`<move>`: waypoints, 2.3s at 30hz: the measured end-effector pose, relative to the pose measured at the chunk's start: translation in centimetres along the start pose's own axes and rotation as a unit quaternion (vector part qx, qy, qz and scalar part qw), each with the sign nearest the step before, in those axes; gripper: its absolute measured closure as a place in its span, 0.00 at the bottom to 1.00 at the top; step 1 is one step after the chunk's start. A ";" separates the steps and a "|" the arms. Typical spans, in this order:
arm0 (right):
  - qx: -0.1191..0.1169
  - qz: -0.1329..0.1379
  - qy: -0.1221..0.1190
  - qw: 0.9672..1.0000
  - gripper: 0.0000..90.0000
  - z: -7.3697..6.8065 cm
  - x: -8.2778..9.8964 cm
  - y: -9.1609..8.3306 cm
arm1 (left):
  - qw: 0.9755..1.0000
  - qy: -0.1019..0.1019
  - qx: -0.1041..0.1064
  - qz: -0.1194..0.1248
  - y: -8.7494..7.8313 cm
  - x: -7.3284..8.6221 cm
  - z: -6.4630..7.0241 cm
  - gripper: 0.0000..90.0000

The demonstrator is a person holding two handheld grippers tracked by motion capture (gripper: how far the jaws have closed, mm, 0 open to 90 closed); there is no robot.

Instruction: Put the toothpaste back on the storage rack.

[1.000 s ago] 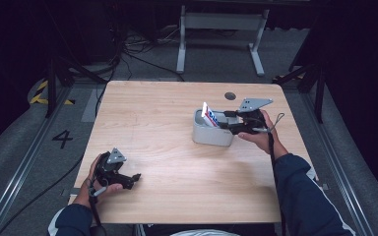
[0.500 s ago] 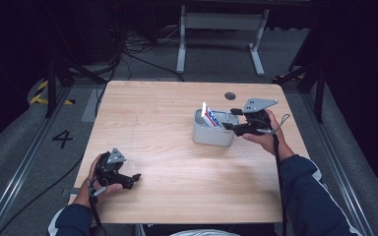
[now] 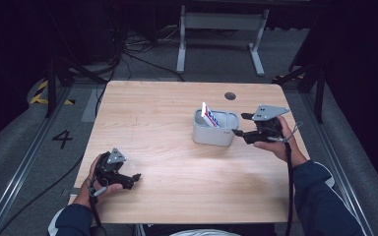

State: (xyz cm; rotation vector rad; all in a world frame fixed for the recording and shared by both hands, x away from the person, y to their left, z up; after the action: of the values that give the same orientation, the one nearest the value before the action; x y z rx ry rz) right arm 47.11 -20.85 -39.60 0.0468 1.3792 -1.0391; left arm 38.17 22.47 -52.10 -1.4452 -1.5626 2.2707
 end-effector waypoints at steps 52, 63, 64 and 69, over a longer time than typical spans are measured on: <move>0.064 -0.066 0.022 0.995 0.29 -1.0 11.9 -5.0 | 1.000 0.000 -0.002 0.001 0.0 0.0 0.0 0.01; 0.056 -0.078 0.074 0.993 0.28 -1.3 15.8 -6.6 | 1.000 0.000 -0.001 0.001 0.0 0.0 0.0 0.01; 0.057 -0.081 0.080 0.992 0.28 -1.4 16.5 -7.1 | 1.000 -0.001 -0.002 0.001 0.0 0.0 0.0 0.00; 0.057 -0.095 0.122 0.986 0.27 -1.5 18.2 -7.8 | 1.000 0.000 -0.001 0.000 0.0 0.0 0.0 0.00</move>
State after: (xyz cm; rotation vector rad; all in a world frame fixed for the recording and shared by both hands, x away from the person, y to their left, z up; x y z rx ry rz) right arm 38.32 -34.85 -50.53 0.1331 1.5661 -1.3040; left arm 38.14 22.51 -52.10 -1.4455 -1.5667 2.2703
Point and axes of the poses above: each handheld gripper's, and its own axes: y roughly forward along the jaws, x roughly out of its underside, z roughly to its right, the point moved 5 cm from there along y, roughly forward along the jaws, and after that the axes turned 4 degrees about x, right-handed, at the moved point
